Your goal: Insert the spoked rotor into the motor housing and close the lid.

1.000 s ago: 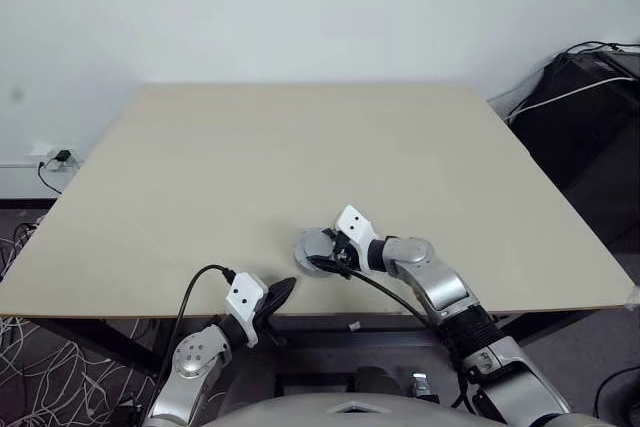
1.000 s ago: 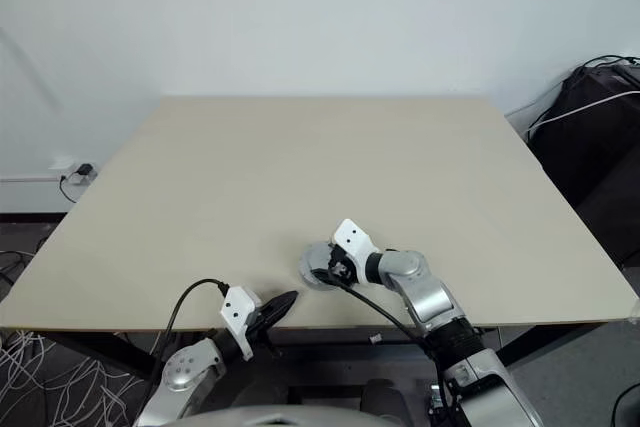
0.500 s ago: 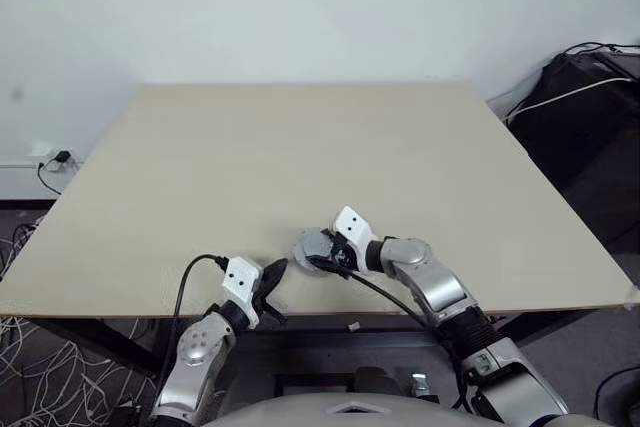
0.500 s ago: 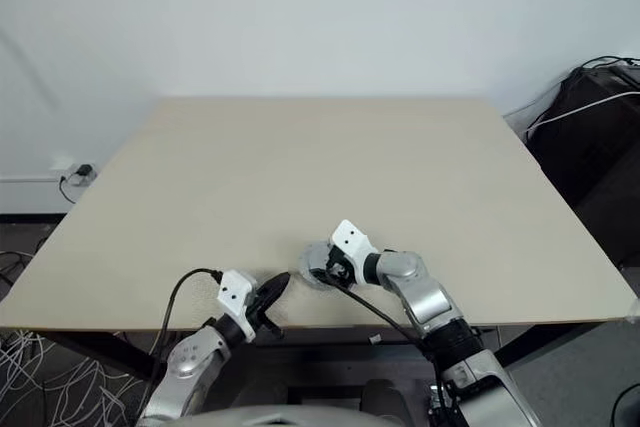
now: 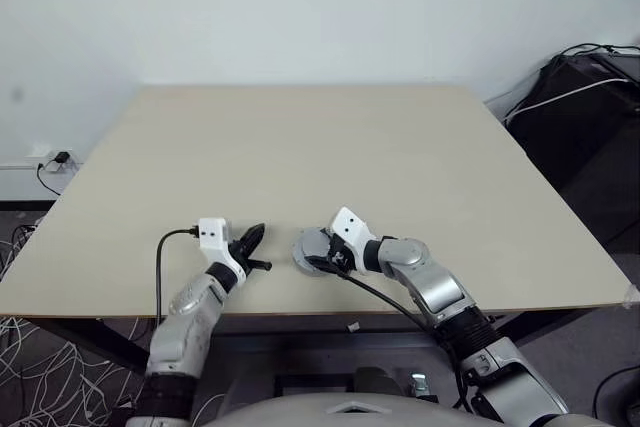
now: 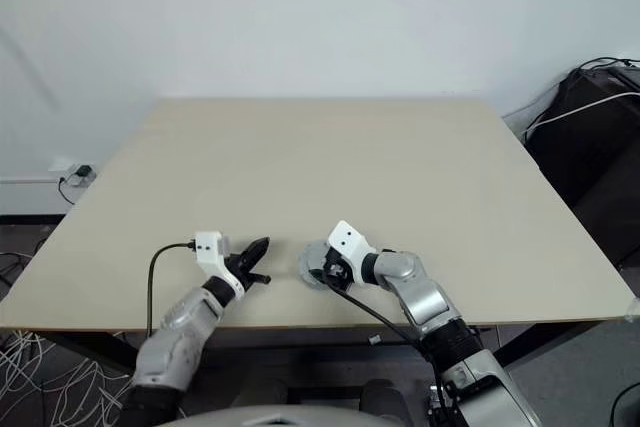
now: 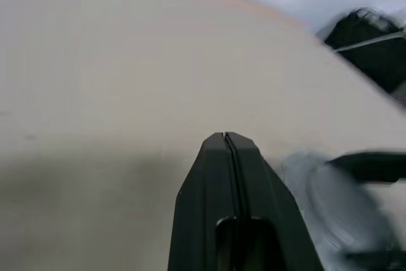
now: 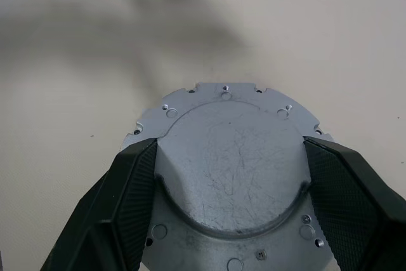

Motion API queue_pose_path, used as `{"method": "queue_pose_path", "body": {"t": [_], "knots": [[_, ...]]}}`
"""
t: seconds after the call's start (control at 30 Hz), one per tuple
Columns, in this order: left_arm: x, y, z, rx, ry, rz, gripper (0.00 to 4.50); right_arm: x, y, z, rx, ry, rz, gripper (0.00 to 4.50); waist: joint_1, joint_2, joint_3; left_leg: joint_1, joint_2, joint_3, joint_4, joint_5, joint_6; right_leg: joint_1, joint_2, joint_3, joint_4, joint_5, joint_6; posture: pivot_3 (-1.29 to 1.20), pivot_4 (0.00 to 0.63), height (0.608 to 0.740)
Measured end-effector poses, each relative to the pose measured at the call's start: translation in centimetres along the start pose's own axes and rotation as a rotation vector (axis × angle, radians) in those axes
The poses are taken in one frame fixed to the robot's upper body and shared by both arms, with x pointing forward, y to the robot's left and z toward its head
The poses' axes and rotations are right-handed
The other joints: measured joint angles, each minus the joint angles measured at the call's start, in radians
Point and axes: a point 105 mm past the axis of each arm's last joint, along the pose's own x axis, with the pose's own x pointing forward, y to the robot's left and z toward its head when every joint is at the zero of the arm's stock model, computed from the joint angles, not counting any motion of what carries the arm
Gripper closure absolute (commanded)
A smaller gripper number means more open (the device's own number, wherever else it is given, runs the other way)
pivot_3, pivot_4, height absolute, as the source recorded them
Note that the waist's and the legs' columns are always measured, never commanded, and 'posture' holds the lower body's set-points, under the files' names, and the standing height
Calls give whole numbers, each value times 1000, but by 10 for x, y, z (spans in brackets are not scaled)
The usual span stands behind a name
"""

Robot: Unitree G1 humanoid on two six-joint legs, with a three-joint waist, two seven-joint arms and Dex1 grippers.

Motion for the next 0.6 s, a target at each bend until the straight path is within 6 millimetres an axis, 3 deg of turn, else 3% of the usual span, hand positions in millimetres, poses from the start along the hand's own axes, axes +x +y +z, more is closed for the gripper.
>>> {"method": "queue_pose_path", "body": {"t": [0.17,0.3,0.6], "knots": [[8,-6,2,-135,100,-89,4500,0,0,0,-2,-1,-1,1298,-2,-2,1,0,-1,0,0,0,0,0,0,0,0,1,-2,0,0,740],[13,-6,-9,-199,197,-108,4500,0,1,0,-3,-3,-3,1298,-2,-2,1,0,-1,0,0,0,0,0,0,0,0,2,-3,0,0,740],[24,-23,-19,-196,341,-203,4500,0,1,1,-4,-5,-6,1298,-3,-3,2,0,-1,-1,0,0,-1,0,0,0,-1,3,-5,0,0,740]]}}
